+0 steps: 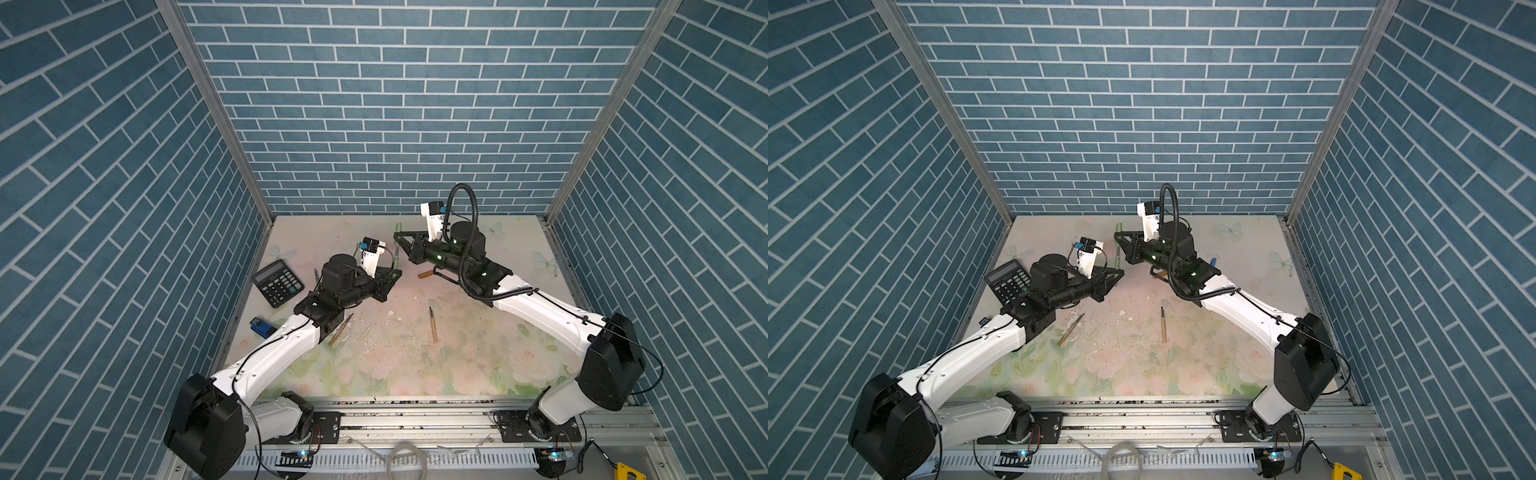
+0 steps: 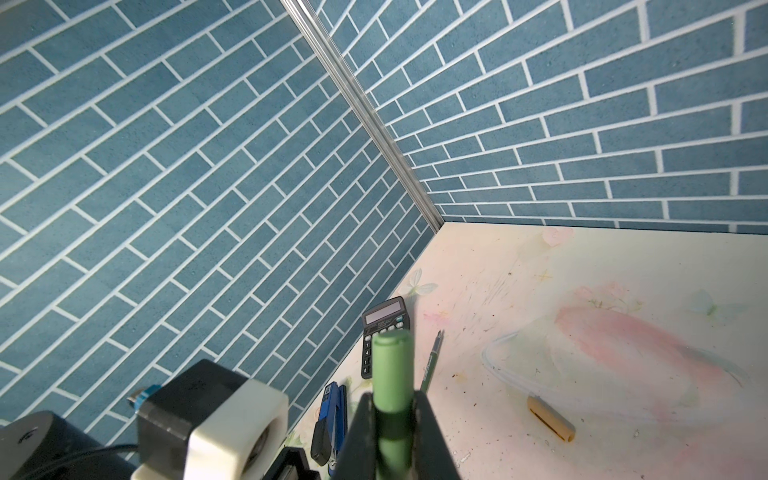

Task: Insert the pens into the pen caps
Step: 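Lower the green cap onto the pen tip held by the left gripper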

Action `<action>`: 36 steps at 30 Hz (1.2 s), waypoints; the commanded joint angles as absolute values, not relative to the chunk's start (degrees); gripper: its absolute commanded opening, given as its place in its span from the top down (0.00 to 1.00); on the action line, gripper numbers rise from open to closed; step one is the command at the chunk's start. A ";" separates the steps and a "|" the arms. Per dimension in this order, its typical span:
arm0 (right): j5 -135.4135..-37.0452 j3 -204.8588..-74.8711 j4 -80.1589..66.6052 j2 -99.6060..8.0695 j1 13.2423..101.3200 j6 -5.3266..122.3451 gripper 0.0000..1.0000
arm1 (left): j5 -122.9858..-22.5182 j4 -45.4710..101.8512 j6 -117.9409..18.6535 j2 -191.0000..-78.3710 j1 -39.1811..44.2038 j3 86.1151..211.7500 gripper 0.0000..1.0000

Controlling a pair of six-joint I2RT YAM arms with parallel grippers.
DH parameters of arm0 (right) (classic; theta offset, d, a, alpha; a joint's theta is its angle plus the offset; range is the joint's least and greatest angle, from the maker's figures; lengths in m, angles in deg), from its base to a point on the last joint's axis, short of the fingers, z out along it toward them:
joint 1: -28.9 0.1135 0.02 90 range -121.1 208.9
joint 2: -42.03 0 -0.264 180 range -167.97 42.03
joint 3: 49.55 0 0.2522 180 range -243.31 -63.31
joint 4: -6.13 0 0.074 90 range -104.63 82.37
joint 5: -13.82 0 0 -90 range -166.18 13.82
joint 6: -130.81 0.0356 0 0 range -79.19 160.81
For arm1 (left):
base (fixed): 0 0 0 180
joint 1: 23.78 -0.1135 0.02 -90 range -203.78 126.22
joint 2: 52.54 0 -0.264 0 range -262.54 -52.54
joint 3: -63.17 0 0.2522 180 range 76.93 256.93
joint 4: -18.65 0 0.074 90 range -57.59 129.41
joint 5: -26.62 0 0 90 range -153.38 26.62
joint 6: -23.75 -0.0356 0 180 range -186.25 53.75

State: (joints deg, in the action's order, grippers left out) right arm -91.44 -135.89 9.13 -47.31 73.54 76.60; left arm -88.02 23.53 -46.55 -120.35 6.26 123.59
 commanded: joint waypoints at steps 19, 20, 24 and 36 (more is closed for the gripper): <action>-93.69 -131.54 7.51 -43.54 73.75 78.20 0.86 | -87.32 18.87 -47.09 -119.07 6.51 123.69 1.00; -93.50 -131.43 7.50 -43.48 73.51 78.24 0.86 | -87.33 18.91 -47.08 -119.03 6.46 123.60 1.00; -95.16 -130.84 10.59 -44.69 73.39 79.83 0.85 | -87.29 18.74 -47.07 -118.98 6.46 123.62 1.00; -94.64 -130.92 4.20 -41.37 73.19 77.40 0.57 | -86.47 16.67 -48.23 -118.50 6.50 122.52 1.00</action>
